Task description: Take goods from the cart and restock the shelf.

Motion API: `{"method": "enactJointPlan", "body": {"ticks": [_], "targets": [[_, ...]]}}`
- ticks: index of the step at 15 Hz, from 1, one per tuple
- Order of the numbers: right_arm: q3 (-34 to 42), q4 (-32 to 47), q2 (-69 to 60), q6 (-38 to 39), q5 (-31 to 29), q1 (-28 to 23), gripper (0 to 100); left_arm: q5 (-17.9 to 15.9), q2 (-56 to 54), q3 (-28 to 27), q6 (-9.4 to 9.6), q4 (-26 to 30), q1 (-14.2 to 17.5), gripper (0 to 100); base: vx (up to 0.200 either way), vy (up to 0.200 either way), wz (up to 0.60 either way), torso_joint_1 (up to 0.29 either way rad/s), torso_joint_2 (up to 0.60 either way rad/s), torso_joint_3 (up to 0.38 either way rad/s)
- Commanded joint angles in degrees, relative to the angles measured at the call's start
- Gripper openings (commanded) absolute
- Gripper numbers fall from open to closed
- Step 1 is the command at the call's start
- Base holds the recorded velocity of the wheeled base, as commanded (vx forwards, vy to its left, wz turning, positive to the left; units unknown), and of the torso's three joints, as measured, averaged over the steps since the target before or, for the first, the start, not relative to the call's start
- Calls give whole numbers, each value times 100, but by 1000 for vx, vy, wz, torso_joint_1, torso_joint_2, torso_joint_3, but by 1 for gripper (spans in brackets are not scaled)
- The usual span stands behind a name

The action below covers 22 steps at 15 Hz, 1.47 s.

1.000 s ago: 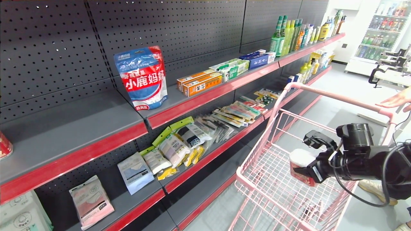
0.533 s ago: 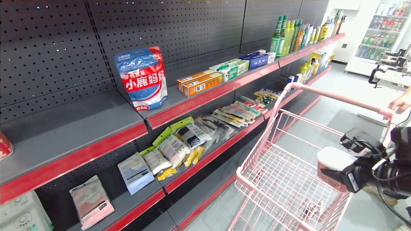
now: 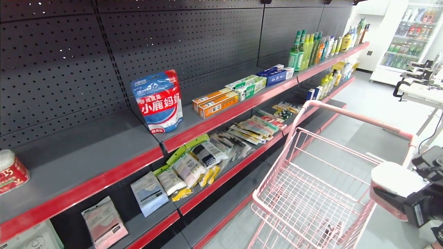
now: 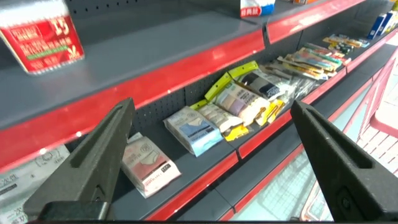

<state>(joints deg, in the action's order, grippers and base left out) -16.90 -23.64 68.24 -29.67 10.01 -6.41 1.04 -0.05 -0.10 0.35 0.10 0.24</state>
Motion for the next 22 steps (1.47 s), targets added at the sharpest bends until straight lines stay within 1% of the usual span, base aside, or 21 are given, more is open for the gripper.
{"method": "enactJointPlan", "body": {"ticks": [1, 4, 6, 15, 22], "targets": [[169, -1, -356, -21, 1, -97, 0, 2, 5, 1, 0, -1, 2, 100, 0, 0, 0, 178, -388, -212], [275, -1, -531, -21, 1, -123, 0, 2, 5, 1, 0, -1, 2, 100, 0, 0, 0, 176, -369, -193], [266, -1, -593, -144, 10, -132, 0, 2, 5, 1, 0, -1, 2, 100, 0, 0, 0, 171, -354, -193], [283, -1, -707, -214, 10, -132, 0, 2, 5, 1, 0, -1, 2, 100, 0, 0, 0, 164, -348, -183], [327, -9, -716, -267, -8, -141, 0, 2, 5, 1, 0, -1, 2, 100, 0, 0, 0, 92, -206, -104]]}}
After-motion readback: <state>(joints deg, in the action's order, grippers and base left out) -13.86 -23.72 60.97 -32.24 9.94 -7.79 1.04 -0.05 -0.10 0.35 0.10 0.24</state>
